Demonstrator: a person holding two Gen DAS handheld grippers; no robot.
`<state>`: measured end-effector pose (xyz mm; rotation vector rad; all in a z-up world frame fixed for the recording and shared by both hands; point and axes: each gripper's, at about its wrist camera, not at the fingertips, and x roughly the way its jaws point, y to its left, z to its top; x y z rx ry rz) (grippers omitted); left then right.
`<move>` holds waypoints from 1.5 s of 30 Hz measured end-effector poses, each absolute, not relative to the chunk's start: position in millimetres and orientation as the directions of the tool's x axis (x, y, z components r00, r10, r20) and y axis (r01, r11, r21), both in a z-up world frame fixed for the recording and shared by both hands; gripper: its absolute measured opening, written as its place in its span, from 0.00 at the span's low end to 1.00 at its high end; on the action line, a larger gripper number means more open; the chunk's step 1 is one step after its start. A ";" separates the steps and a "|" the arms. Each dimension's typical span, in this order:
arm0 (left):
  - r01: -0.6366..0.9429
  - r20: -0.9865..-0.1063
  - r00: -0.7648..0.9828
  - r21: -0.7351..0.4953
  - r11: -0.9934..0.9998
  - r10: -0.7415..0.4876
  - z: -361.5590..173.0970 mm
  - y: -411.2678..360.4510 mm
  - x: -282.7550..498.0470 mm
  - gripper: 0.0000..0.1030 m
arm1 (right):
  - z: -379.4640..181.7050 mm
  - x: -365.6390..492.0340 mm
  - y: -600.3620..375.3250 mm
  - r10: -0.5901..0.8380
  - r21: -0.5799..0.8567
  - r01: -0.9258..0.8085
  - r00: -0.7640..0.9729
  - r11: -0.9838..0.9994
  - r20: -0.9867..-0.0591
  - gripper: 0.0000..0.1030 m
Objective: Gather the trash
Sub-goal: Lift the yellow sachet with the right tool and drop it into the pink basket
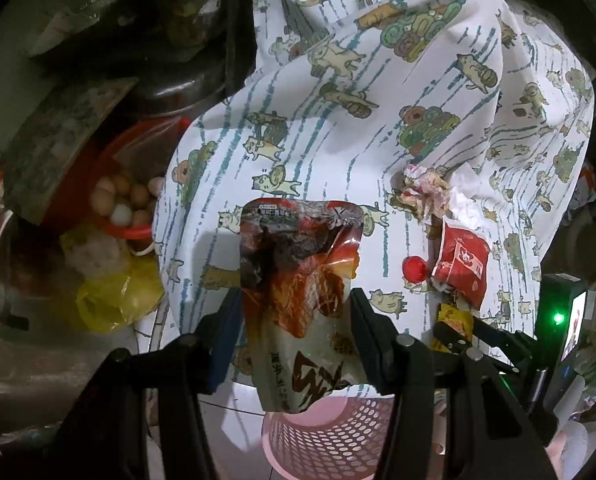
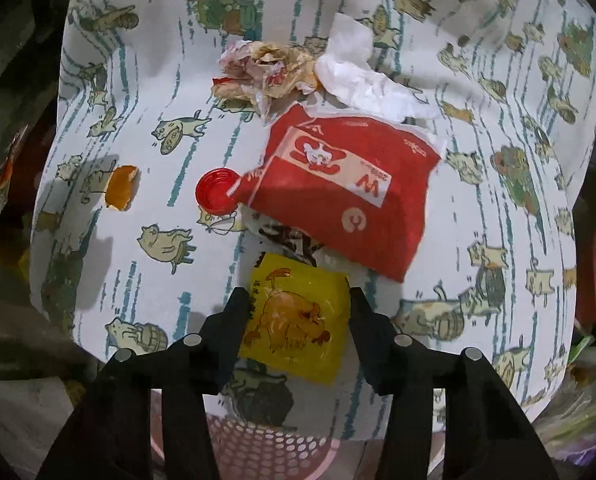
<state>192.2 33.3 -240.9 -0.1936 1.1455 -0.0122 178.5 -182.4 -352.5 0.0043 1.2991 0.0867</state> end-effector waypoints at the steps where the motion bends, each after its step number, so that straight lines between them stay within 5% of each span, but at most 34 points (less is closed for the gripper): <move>1: -0.087 -0.903 0.417 -0.155 0.984 -0.105 -240.1 32.5 191.5 0.49 | -350.6 176.5 -184.4 0.065 0.051 -0.057 0.270 0.997 -0.961 0.45; 14: -0.013 -0.861 0.504 -0.086 0.996 -0.068 -209.7 19.9 169.4 0.49 | -276.2 158.7 -226.6 0.091 0.085 -0.033 0.460 0.996 -0.883 0.43; 28: 0.009 -0.768 0.631 -0.131 0.991 -0.107 -117.1 19.1 97.9 0.49 | -153.5 92.3 -222.9 0.200 0.190 -0.082 0.611 0.978 -0.766 0.44; 33: 0.029 -0.787 0.610 -0.093 0.995 -0.092 -135.4 16.7 85.2 0.49 | -158.8 68.4 -224.8 0.211 0.199 -0.088 0.603 0.976 -0.769 0.44; 45: 0.041 -0.903 0.357 -0.242 0.969 -0.240 -230.2 4.1 85.2 0.49 | -254.5 68.5 -238.8 0.399 0.424 -0.006 0.348 0.906 -0.848 0.44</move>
